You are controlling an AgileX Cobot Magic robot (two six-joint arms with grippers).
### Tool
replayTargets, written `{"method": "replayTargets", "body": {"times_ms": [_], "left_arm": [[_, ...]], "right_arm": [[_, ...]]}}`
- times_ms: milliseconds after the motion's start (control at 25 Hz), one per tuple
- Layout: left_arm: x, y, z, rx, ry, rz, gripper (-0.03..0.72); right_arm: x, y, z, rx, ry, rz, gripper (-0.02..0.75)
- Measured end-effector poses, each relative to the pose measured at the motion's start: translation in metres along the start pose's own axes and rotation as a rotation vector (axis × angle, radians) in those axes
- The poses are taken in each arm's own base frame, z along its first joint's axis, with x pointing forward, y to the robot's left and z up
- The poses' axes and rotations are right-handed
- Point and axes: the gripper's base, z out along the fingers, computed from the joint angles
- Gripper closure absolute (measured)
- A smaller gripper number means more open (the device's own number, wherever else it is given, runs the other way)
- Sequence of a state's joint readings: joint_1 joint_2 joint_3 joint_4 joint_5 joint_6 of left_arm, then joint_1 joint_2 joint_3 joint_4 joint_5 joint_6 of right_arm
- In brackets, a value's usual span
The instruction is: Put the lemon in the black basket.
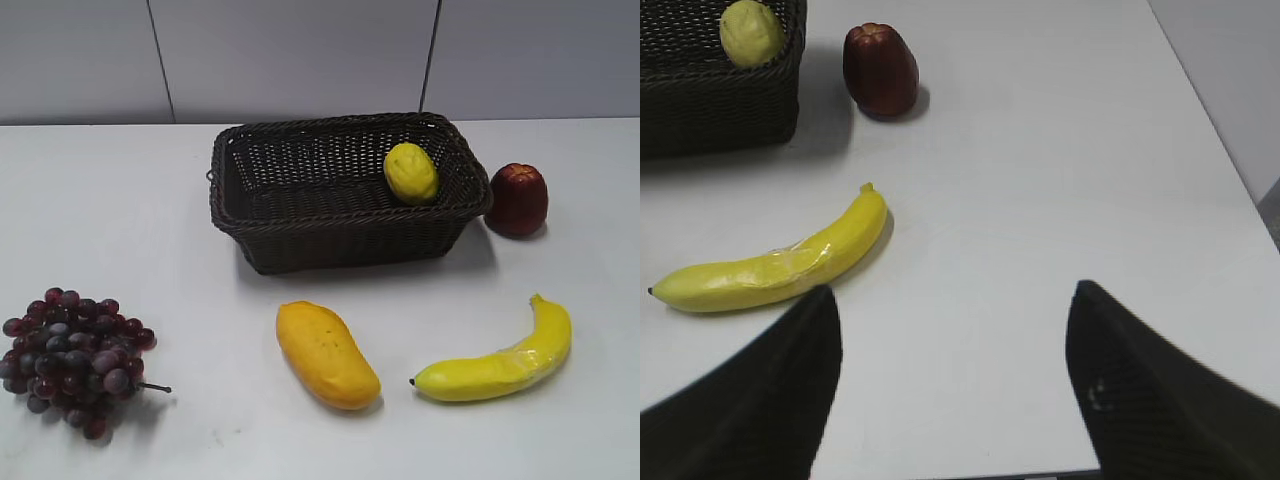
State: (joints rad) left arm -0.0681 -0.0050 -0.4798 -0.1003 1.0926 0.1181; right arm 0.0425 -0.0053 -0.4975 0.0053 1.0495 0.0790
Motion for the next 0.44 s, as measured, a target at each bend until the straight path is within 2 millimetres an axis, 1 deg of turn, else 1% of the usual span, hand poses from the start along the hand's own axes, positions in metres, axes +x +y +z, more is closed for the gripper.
{"method": "replayTargets", "body": {"times_ms": [440], "left_arm": [[0.0,0.0001,0.0,-0.001,0.0,0.0,0.165]], "right_arm": [[0.0,-0.0004,0.0,0.005,0.0,-0.003,0.166]]}}
